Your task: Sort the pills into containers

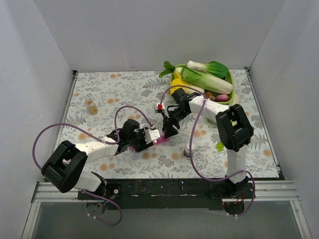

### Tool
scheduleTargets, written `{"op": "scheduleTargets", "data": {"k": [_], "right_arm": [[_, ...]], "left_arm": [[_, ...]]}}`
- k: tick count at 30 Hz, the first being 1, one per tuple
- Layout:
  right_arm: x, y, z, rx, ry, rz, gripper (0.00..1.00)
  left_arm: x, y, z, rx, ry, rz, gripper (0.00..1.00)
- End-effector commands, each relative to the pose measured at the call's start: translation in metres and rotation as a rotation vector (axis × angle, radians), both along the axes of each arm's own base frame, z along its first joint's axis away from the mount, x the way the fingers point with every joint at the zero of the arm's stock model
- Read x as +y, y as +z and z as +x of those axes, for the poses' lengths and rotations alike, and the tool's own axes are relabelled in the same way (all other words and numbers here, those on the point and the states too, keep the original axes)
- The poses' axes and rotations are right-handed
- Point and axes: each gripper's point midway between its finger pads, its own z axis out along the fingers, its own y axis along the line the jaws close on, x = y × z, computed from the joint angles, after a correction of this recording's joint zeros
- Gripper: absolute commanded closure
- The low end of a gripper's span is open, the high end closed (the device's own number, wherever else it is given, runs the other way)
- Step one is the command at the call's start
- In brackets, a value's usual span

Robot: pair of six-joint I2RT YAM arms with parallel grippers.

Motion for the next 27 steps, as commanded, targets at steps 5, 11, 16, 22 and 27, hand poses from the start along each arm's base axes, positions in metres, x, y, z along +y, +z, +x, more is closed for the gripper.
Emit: {"op": "scheduleTargets", "data": {"k": [5, 11, 16, 22, 27], "right_arm": [[-0.007, 0.019, -0.026, -0.004, 0.032, -0.002, 0.51], [-0.016, -0.002, -0.026, 0.031, -0.043, -0.105, 0.53], [-0.022, -0.021, -0.02, 0.042, -0.1, -0.19, 0.54], [-0.01, 0.015, -0.017, 0.02, -0.07, -0.102, 0.55], [-0.001, 0.049, 0.0, -0.083, -0.112, -0.043, 0.83]], "left_arm": [[0.017, -0.031, -0.021, 0.132, 0.034, 0.095, 0.78], [0.018, -0.031, -0.019, 0.127, 0.046, 0.101, 0.79], [0.018, -0.03, -0.019, 0.125, 0.045, 0.098, 0.79], [0.018, -0.031, -0.02, 0.13, 0.042, 0.098, 0.79], [0.017, -0.031, -0.02, 0.134, 0.041, 0.096, 0.79]]}}
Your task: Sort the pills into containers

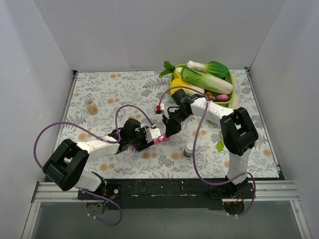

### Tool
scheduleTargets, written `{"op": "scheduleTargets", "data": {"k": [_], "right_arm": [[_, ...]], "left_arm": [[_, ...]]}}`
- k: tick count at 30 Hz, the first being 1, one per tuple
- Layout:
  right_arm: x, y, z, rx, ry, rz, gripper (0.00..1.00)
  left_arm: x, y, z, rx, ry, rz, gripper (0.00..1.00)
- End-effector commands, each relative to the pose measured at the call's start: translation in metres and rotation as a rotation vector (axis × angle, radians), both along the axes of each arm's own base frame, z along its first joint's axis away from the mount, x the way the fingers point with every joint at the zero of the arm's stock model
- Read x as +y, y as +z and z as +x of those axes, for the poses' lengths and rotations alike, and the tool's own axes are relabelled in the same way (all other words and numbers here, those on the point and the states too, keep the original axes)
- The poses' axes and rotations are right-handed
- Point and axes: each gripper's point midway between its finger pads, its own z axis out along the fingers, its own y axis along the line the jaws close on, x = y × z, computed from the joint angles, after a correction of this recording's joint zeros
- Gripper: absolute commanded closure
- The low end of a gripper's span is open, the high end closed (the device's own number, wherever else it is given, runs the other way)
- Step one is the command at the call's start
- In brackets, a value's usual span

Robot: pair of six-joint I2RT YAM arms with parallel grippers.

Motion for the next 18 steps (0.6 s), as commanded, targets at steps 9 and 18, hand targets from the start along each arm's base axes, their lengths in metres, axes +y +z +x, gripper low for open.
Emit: {"op": "scheduleTargets", "data": {"k": [9, 18], "right_arm": [[0.013, 0.022, 0.025, -0.095, -0.079, 0.012, 0.99], [-0.008, -0.052, 0.028, -0.042, -0.159, -0.235, 0.99]], "left_arm": [[0.02, -0.03, -0.025, 0.13, 0.017, 0.098, 0.8], [0.019, -0.031, -0.026, 0.137, 0.015, 0.1, 0.8]]}}
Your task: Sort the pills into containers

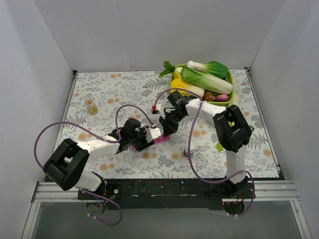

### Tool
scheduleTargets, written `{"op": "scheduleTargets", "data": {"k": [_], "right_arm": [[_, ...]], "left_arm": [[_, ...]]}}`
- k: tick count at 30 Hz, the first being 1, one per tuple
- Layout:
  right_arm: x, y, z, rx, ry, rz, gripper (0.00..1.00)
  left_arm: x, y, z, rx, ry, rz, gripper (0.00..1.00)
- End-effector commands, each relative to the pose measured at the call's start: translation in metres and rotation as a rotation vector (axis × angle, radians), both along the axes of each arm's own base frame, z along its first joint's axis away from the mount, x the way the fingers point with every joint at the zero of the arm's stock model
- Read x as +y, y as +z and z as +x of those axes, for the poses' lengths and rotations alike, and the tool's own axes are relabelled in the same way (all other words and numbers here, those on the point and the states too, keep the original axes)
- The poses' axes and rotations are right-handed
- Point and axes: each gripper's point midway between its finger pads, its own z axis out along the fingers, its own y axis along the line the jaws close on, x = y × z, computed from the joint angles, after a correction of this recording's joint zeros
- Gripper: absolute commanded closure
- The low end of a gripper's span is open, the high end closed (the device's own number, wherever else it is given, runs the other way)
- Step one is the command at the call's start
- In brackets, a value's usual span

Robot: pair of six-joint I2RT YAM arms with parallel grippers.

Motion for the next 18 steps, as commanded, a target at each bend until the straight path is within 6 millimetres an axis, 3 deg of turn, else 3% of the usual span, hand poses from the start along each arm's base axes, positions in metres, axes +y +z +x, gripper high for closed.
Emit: {"op": "scheduleTargets", "data": {"k": [1, 4, 11, 14, 18], "right_arm": [[-0.017, -0.029, 0.007, -0.017, -0.052, -0.142, 0.99], [-0.016, -0.027, 0.007, -0.02, -0.048, -0.137, 0.99], [0.008, 0.047, 0.009, -0.085, 0.025, 0.055, 0.99], [0.011, 0.067, 0.005, -0.105, 0.044, 0.108, 0.99], [0.006, 0.057, -0.002, -0.084, 0.042, 0.094, 0.99]], "left_arm": [[0.02, -0.031, -0.027, 0.137, 0.014, 0.1, 0.81], [0.02, -0.033, -0.027, 0.146, 0.012, 0.104, 0.81], [0.021, -0.032, -0.027, 0.144, 0.017, 0.105, 0.81], [0.021, -0.033, -0.027, 0.146, 0.018, 0.105, 0.81], [0.02, -0.032, -0.026, 0.143, 0.018, 0.104, 0.81]]}}
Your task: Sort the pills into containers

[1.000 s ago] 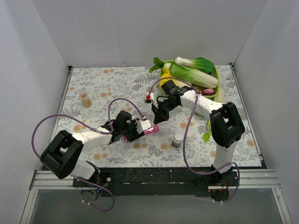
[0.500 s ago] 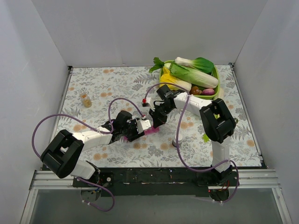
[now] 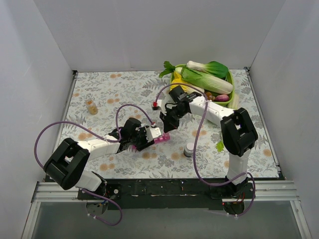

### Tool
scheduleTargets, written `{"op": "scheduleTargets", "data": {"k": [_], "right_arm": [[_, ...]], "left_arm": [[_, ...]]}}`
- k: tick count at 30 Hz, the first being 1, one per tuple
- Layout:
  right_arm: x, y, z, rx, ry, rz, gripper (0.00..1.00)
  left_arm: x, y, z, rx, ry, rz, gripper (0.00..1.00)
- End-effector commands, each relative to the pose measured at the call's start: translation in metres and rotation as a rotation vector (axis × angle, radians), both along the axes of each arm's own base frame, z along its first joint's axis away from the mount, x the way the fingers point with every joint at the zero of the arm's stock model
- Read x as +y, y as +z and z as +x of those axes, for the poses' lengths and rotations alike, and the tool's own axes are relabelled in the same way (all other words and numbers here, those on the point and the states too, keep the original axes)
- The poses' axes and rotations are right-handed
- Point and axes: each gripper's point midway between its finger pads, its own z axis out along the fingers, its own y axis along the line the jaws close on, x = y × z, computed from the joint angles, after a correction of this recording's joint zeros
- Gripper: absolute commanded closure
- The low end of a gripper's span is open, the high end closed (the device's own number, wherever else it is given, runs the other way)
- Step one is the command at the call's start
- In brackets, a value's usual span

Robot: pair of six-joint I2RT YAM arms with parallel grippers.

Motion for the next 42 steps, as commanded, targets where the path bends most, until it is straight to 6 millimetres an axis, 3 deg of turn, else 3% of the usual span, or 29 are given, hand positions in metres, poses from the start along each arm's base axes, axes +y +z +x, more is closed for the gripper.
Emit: {"op": "scheduleTargets", "data": {"k": [1, 10, 13, 18, 22, 25, 28, 32, 35, 40, 42], "right_arm": [[0.002, 0.019, -0.006, -0.025, 0.026, 0.044, 0.99], [-0.023, -0.066, -0.004, 0.073, -0.053, -0.189, 0.99], [-0.028, -0.074, -0.001, 0.07, -0.068, -0.231, 0.99], [-0.017, -0.043, 0.002, 0.039, -0.045, -0.147, 0.99], [-0.002, 0.011, 0.006, -0.024, -0.001, -0.015, 0.99], [0.004, 0.041, 0.007, -0.075, 0.017, 0.047, 0.99], [0.004, 0.051, 0.006, -0.091, 0.021, 0.071, 0.99], [-0.001, 0.034, 0.001, -0.065, 0.008, 0.044, 0.99], [-0.007, 0.006, -0.001, -0.019, -0.016, -0.012, 0.99], [-0.025, -0.058, -0.002, 0.051, -0.061, -0.185, 0.99], [-0.031, -0.067, -0.001, 0.055, -0.068, -0.227, 0.99]], "left_arm": [[0.022, -0.033, -0.028, 0.14, 0.017, 0.105, 0.81], [0.022, -0.032, -0.027, 0.139, 0.023, 0.107, 0.81], [0.022, -0.032, -0.028, 0.142, 0.021, 0.106, 0.81], [0.021, -0.032, -0.028, 0.14, 0.02, 0.103, 0.81], [0.021, -0.032, -0.028, 0.142, 0.02, 0.104, 0.81], [0.021, -0.033, -0.028, 0.144, 0.02, 0.106, 0.81], [0.022, -0.033, -0.028, 0.147, 0.022, 0.108, 0.81], [0.021, -0.033, -0.028, 0.149, 0.022, 0.108, 0.81], [0.022, -0.034, -0.028, 0.152, 0.02, 0.109, 0.81], [0.021, -0.034, -0.029, 0.157, 0.021, 0.109, 0.81], [0.022, -0.034, -0.029, 0.156, 0.02, 0.109, 0.82]]}}
